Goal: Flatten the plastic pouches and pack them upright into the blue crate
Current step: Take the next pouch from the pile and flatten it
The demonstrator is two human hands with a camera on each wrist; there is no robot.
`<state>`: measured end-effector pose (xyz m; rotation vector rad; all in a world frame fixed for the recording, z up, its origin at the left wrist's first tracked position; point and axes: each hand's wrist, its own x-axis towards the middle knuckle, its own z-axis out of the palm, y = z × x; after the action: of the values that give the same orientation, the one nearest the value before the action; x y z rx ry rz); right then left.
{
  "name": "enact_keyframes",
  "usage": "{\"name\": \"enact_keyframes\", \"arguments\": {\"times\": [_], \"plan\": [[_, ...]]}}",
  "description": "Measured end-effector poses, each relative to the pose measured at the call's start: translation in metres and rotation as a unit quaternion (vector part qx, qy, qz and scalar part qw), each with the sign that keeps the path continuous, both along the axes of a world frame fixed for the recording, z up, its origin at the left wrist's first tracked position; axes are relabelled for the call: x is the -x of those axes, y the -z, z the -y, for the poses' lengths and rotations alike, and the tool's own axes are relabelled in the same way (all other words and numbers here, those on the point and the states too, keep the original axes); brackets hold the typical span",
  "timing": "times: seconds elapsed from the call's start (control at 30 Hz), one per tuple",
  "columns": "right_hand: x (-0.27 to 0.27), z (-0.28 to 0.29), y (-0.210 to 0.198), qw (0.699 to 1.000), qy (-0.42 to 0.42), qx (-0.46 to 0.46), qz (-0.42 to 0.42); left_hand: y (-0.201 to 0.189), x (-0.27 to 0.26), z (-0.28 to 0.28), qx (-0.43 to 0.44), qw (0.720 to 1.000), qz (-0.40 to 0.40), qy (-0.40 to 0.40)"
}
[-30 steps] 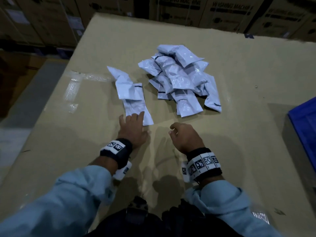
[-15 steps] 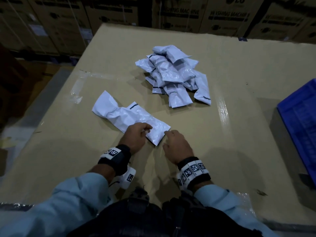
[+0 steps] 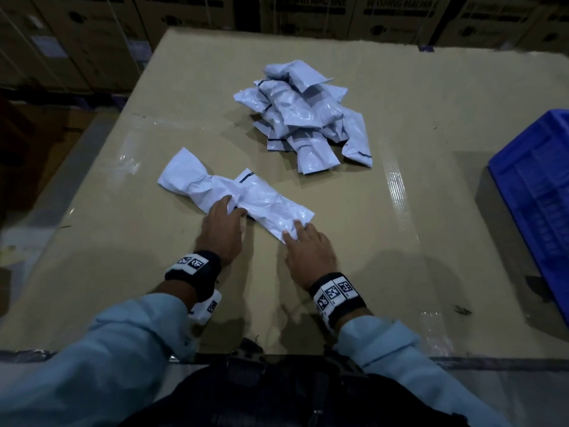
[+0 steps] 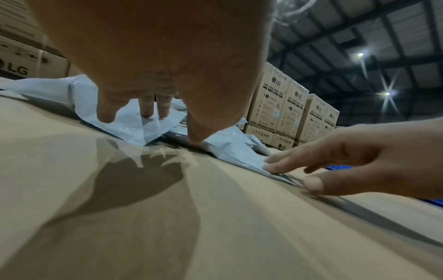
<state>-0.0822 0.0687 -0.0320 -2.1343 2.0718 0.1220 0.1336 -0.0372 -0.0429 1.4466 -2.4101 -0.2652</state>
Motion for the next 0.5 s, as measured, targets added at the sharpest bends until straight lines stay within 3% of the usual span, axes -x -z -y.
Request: {"name": "enact_keyframes", "arguments": {"times": [0.23, 0.37, 0.43, 0.5], "plan": [[0.023, -0.052, -0.006, 0.996, 0.083, 0.027, 0.026, -0.001, 0.005, 0.002, -0.043, 0.998, 0.006, -0.035], [0.045, -0.081, -0.007, 0.994, 0.061, 0.054, 0.075, -0.009, 0.040, -0.026, -0.007, 0.999, -0.038, 0.021], [0.054, -0.093, -0.009, 0.995, 0.031, 0.058, 0.077, -0.004, 0.064, -0.041, -0.017, 0.998, -0.002, 0.057], [0.067, -0.105, -0.005, 0.996, -0.004, 0.063, 0.059, 0.003, 0.085, -0.058, -0.031, 0.992, 0.089, 0.083]]}}
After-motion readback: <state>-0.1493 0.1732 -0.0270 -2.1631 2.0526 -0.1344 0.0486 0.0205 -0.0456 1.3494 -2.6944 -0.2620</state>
